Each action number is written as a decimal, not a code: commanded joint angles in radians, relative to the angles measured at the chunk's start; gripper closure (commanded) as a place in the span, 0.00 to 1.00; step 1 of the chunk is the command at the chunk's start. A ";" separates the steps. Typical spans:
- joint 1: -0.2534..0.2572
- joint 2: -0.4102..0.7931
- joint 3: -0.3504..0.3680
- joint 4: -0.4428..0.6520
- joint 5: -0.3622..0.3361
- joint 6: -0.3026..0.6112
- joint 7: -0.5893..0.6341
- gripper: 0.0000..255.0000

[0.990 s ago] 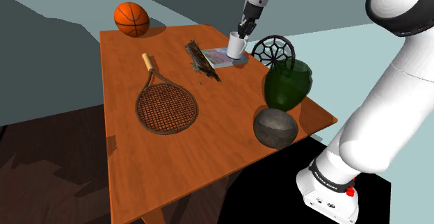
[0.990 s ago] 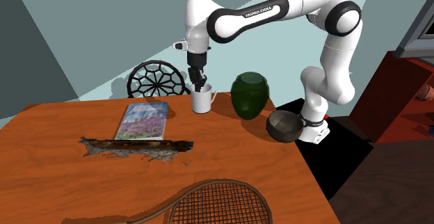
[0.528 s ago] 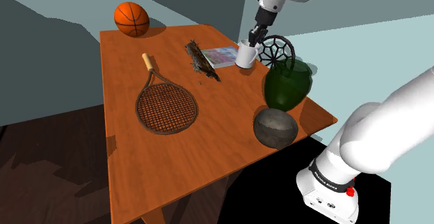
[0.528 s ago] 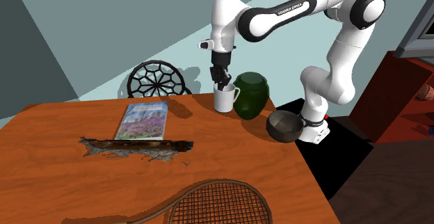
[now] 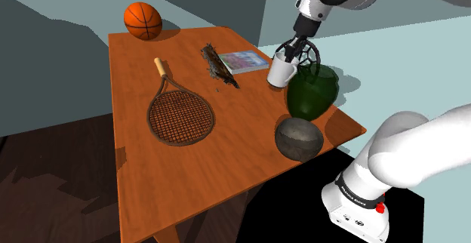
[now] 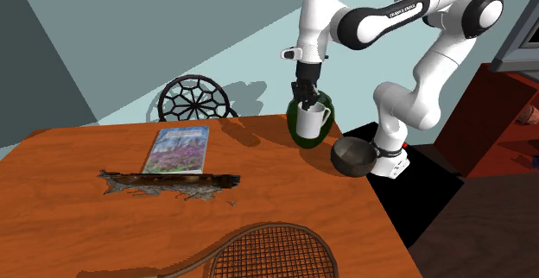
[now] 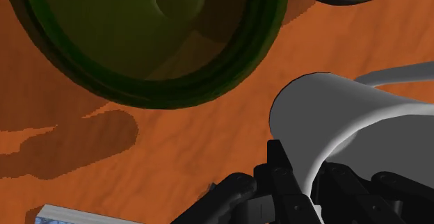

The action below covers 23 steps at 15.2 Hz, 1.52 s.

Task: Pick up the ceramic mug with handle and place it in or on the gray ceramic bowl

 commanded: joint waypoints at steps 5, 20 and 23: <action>-0.025 -0.265 0.058 -0.171 -0.011 -0.091 0.059 1.00; -0.046 -0.711 0.146 -0.429 0.026 -0.274 0.137 1.00; -0.049 -0.726 0.144 -0.474 0.024 -0.244 0.132 1.00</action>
